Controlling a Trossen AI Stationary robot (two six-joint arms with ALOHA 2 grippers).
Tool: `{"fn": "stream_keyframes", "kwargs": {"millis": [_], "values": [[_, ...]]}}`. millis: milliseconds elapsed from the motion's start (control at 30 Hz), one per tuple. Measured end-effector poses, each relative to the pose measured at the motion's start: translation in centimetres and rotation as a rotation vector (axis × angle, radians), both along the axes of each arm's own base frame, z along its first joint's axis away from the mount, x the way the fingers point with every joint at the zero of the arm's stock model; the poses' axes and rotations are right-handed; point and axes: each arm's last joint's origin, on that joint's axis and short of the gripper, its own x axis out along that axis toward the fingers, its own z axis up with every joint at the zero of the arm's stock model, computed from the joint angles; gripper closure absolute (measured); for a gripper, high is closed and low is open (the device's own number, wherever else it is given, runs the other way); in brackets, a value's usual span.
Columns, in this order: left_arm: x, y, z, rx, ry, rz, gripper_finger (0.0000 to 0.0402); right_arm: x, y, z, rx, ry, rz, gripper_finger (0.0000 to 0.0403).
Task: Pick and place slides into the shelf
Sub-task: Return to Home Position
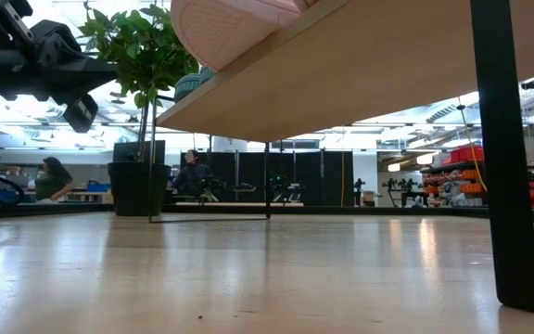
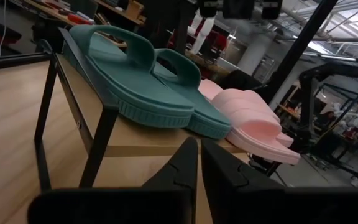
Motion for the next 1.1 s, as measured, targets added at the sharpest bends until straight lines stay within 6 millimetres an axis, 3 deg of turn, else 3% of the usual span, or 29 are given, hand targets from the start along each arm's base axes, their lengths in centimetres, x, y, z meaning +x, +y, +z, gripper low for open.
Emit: {"fn": "stream_keyframes", "kwargs": {"millis": [100, 200, 400, 800, 967, 1100], "values": [[0.0, 0.0, 0.0, 0.0, 0.0, 0.0, 0.0381, 0.3, 0.3, -2.2, 0.029, -0.176, 0.11, 0.0403], [0.0, 0.0, 0.0, 0.0, 0.0, 0.0, 0.0383, -0.1, -0.7, -4.5, 0.037, -0.309, 0.158, 0.0403], [0.0, 0.0, 0.0, 0.0, 0.0, -0.001, 0.0378, -3.6, -3.7, -8.4, 0.054, -0.404, 0.153, 0.0403], [0.0, 0.0, 0.0, 0.0, 0.001, -0.001, 0.0369, -11.9, -6.8, -10.9, -0.017, -0.59, 0.132, 0.0403], [0.0, 0.0, 0.0, 0.0, 0.001, -0.002, 0.0378, -12.1, -6.9, -10.8, -0.1, -0.601, 0.155, 0.0403], [0.0, 0.0, 0.0, 0.0, 0.0, -0.002, 0.0381, -11.3, -6.6, -12.3, -0.108, -0.559, 0.165, 0.0403]]}}
